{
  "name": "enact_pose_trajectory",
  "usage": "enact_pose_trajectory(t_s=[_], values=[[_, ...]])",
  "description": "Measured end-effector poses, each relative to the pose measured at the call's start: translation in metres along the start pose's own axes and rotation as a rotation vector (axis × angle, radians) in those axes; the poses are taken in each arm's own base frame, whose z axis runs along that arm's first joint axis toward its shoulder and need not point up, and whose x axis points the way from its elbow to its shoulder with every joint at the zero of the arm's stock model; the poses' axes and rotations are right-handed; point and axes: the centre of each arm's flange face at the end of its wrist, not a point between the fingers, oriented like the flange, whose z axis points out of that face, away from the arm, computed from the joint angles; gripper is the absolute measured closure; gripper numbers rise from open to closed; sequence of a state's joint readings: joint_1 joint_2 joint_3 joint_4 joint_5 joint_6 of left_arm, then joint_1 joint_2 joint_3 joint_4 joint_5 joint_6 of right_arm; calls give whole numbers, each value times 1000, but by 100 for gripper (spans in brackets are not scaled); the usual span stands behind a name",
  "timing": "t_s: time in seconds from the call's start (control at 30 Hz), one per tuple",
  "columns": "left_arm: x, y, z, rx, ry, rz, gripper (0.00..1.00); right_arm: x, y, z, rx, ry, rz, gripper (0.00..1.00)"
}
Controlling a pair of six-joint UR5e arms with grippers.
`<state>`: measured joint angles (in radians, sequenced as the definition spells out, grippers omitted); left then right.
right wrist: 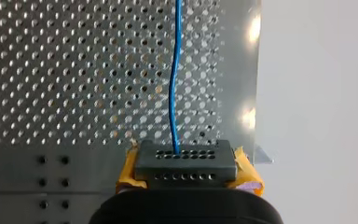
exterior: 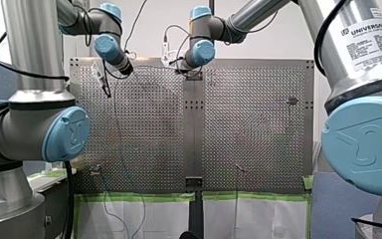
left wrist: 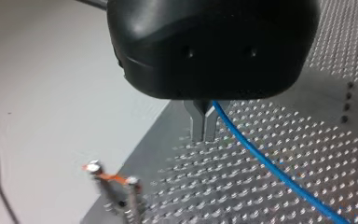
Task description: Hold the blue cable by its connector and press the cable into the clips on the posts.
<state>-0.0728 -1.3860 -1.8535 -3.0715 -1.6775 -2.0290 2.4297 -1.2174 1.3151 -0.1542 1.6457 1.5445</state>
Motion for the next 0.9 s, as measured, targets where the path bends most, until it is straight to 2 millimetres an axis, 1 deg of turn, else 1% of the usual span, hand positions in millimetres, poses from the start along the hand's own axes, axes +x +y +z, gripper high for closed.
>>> enact_pose_trajectory(t_s=[0.17,0.3,0.47,0.7,0.9], values=[[-6,8,1,-47,-31,12,100,10,-5,8,38,23,18,100],[-11,16,4,-86,-58,20,100,13,-10,15,57,27,23,100],[-22,25,10,-133,-106,20,100,23,-11,22,62,47,32,100],[-37,38,21,-214,-160,18,100,32,-12,29,71,66,52,100],[-39,49,32,-267,-175,22,100,36,-10,33,72,77,73,100]])
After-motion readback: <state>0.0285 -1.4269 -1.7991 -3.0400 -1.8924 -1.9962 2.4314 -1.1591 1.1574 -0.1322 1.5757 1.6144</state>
